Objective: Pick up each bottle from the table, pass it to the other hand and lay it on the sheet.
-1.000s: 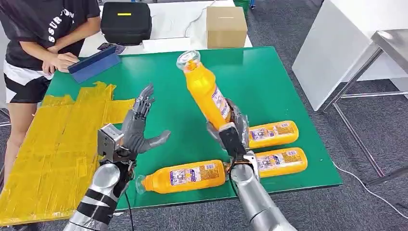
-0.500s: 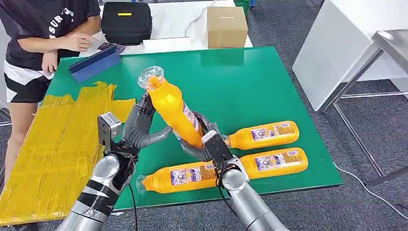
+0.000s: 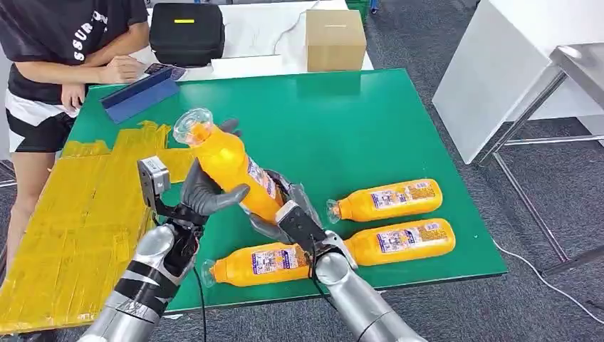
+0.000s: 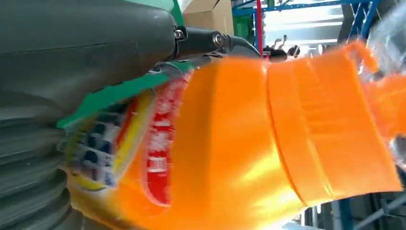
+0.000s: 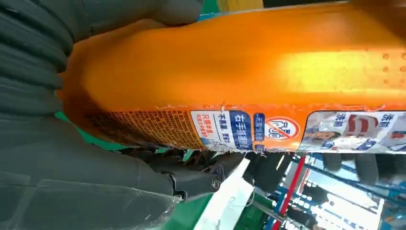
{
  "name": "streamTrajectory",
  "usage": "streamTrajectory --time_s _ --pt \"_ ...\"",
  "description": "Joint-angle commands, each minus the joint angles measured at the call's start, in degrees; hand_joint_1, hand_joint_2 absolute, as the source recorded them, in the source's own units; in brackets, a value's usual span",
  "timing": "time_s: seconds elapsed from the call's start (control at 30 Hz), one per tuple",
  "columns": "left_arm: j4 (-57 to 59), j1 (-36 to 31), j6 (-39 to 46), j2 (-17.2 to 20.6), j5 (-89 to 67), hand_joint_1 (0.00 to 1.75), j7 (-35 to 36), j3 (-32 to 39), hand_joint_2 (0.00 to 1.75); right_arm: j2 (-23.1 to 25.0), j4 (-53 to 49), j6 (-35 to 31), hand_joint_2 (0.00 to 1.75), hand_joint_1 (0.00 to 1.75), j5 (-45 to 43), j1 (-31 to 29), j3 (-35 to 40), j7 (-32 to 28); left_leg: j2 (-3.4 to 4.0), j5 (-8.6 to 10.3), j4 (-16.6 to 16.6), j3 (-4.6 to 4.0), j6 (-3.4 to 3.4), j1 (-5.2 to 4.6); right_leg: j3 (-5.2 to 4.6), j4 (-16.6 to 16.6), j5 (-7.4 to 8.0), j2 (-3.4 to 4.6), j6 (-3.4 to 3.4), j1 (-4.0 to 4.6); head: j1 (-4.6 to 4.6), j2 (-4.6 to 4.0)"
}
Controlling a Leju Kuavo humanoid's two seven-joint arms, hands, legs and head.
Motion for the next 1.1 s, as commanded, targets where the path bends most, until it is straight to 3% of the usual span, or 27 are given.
streamTrajectory --time_s 0.03,0.33,0.37,0.4,0.6,0.77,1.1 --pt "6.97 -4.05 -0.26 0.12 0.46 0.00 0.47 -0.91 1.75 0.23 6.63 -2.24 1.75 1.75 1.64 -4.02 5.75 0.00 0.00 -0.11 0.00 0.29 -0.04 0.01 0.29 -0.01 -0.10 -0.08 -0.08 0.03 0.00 0.00" --pt "8.48 -5.09 2.02 -0.71 1.45 0.00 -2.06 0.62 1.75 0.22 6.88 -3.77 1.75 1.75 2.95 -3.85 7.83 -0.72 -0.01 -0.04 0.00 0.12 -0.03 0.01 0.13 0.00 -0.04 -0.07 -0.06 0.02 0.00 0.00" --pt "7.34 -4.76 3.23 -1.07 1.57 0.42 -3.10 1.43 1.75 0.11 6.75 -3.95 1.75 1.75 2.85 -3.68 8.00 -0.63 -0.01 -0.09 0.02 0.23 -0.05 0.03 0.24 0.01 -0.09 -0.09 -0.09 0.05 0.00 0.00" --pt "6.47 -4.50 3.46 -1.09 1.70 1.75 -3.33 1.71 1.75 0.03 6.64 -4.06 1.75 1.75 2.75 -3.59 8.03 -0.58 -0.02 -0.05 0.00 0.13 -0.03 0.02 0.14 -0.01 -0.05 -0.08 -0.06 0.04 0.00 0.00" --pt "1.91 -2.94 5.60 -0.44 2.15 1.75 -3.65 3.58 1.75 -0.83 6.10 -4.70 1.75 1.75 1.75 -2.98 7.50 -0.59 0.01 -0.13 0.01 0.27 -0.04 0.02 0.28 -0.01 -0.11 -0.08 -0.08 0.05 0.00 0.00" --pt "-2.34 -1.31 12.56 -1.64 -0.84 1.75 -7.58 4.67 1.75 -1.10 5.69 -5.51 1.75 1.75 1.11 -2.51 6.53 -0.62 -0.05 -0.09 0.02 0.21 -0.04 0.04 0.25 -0.02 -0.10 -0.13 -0.07 0.06 0.00 0.00" --pt "-4.30 -0.88 13.11 -0.96 -0.40 1.75 -7.74 5.35 1.75 -1.42 3.50 -6.44 1.75 1.75 0.28 -2.03 5.34 -0.93 -0.06 -0.08 0.00 0.24 -0.05 0.04 0.26 -0.02 -0.10 -0.16 -0.08 0.06 0.00 0.00"
